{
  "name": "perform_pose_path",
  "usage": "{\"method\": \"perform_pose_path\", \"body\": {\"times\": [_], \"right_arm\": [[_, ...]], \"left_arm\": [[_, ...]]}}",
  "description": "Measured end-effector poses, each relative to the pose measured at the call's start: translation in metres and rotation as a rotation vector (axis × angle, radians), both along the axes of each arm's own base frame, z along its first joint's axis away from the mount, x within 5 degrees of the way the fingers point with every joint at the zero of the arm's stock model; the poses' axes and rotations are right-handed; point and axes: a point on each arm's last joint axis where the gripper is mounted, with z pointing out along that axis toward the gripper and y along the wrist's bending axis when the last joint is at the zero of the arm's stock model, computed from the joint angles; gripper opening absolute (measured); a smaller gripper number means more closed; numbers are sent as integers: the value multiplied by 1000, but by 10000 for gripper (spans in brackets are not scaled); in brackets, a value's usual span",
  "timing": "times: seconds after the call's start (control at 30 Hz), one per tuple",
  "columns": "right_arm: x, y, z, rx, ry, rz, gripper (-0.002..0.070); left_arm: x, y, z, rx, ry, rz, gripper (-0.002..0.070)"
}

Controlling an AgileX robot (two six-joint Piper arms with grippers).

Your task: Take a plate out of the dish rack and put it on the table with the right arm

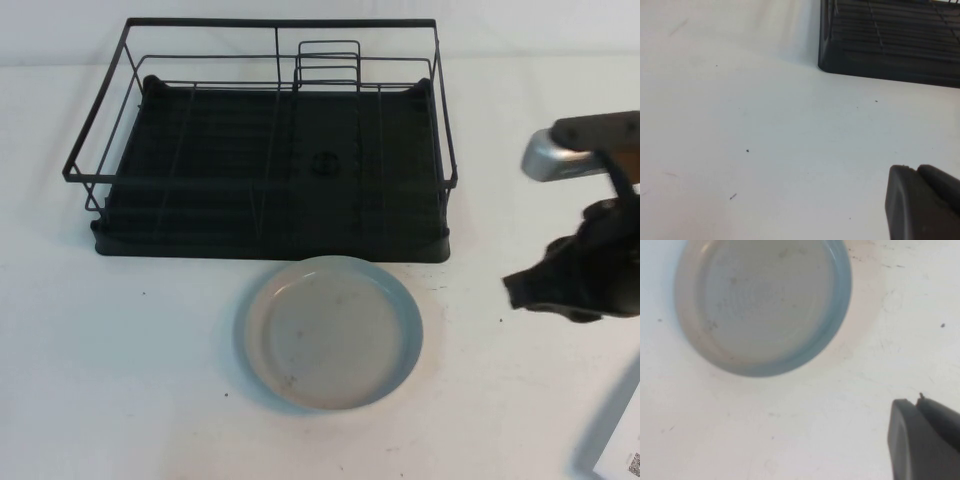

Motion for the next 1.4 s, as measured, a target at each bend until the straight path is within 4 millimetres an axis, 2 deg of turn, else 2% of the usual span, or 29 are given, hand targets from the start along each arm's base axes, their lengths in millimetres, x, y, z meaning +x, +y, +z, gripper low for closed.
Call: {"method": "perform_pose_path", "body": {"times": [0.1, 0.2, 0.47, 0.63, 0.8, 0.93, 1.07, 1.2, 1.4], "right_arm": [[-21, -13, 21, 31, -61, 5, -14], [-44, -26, 29, 41, -107, 25, -17], [-93, -56, 17, -56, -11, 74, -18], [-107, -67, 5, -127, -52, 159, -18], [-110, -74, -24, -147, -149, 164, -18], [-116, -87, -52, -128, -323, 116, -18], [-126, -106, -80, -111, -598, -1, -18], [-140, -120, -109, -101, -789, -133, -18], [-152, -131, -132, -109, -910, -282, -18]], "left_arm": [[0, 0, 0, 0, 0, 0, -4], [0, 0, 0, 0, 0, 0, -4], [0, 0, 0, 0, 0, 0, -4], [0, 0, 0, 0, 0, 0, -4], [0, 0, 0, 0, 0, 0, -4], [0, 0, 0, 0, 0, 0, -4], [0, 0, 0, 0, 0, 0, -4], [0, 0, 0, 0, 0, 0, -4], [0, 0, 0, 0, 0, 0, -4]]}}
